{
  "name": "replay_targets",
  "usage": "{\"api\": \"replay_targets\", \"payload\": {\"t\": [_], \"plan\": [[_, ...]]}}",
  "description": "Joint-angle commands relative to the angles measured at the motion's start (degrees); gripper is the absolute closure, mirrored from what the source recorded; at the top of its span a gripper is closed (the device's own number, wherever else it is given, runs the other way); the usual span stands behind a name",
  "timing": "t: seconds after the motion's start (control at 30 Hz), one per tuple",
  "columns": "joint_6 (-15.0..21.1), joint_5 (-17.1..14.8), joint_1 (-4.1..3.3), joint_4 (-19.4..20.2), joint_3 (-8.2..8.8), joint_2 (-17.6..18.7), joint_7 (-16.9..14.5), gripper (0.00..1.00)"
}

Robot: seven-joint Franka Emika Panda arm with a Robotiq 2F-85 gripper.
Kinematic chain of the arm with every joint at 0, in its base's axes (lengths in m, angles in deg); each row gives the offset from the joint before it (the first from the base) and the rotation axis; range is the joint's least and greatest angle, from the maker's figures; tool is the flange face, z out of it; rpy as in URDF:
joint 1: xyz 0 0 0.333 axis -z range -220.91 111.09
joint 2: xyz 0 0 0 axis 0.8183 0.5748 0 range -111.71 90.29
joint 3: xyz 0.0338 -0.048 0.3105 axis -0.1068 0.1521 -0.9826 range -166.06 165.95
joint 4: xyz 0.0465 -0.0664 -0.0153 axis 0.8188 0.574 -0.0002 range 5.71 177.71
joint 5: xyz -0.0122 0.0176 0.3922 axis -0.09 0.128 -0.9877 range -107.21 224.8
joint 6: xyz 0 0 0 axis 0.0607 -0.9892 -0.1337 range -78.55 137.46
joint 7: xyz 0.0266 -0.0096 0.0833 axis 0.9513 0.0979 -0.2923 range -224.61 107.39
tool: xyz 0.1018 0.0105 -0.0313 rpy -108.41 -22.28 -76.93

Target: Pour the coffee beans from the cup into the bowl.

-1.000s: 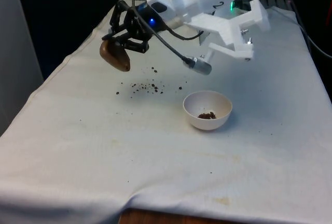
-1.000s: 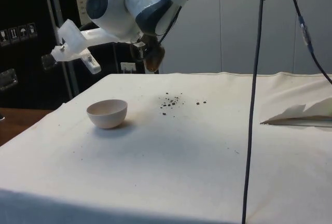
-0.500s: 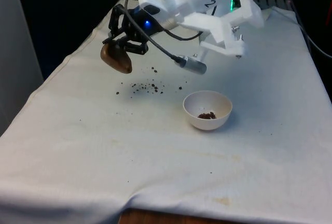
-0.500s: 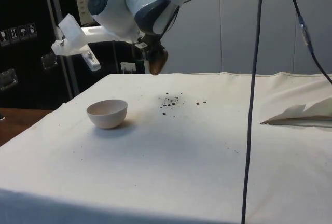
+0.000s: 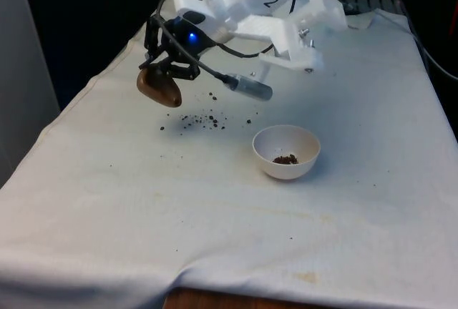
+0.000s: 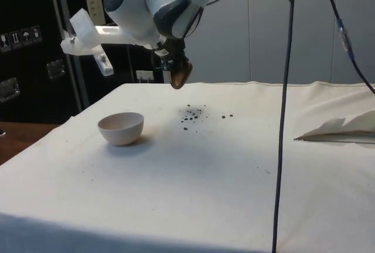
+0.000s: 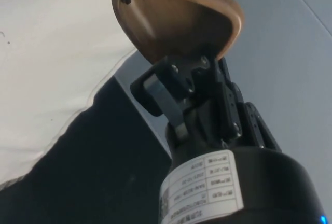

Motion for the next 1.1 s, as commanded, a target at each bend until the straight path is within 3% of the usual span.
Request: {"api": "replay_targets", "payload": {"t": [0.0,0.03,0.07,0.33,0.37,0.4,0.6,0.63,0.67,0.83,0.87,0.9,1.07], "plan": [[1.32,-0.86,0.63,0.06,-0.11,0.06,-0.80,1.00],[0.40,-0.34,0.00,0.00,0.23,0.06,-0.17,1.00],[1.72,-1.15,0.63,0.06,0.17,0.11,-0.92,1.00],[5.67,-4.35,0.69,0.57,2.69,0.11,-3.32,1.00],[4.53,-3.61,0.00,0.11,2.86,0.46,-2.46,1.00],[5.96,-4.70,0.69,0.57,2.92,0.11,-3.55,1.00],[7.85,-7.05,0.63,0.86,4.35,0.11,-5.39,1.00],[6.82,-6.42,0.06,0.40,4.64,0.46,-4.70,1.00],[8.02,-7.33,0.63,0.86,4.53,0.11,-5.67,1.00],[9.40,-9.45,0.63,1.09,5.33,0.06,-7.05,1.00],[8.31,-8.88,0.06,0.57,5.67,0.46,-6.42,1.00],[9.68,-9.80,0.63,1.15,5.50,0.06,-7.28,1.00],[11.12,-12.03,0.69,1.43,6.13,0.11,-8.54,1.00]]}}
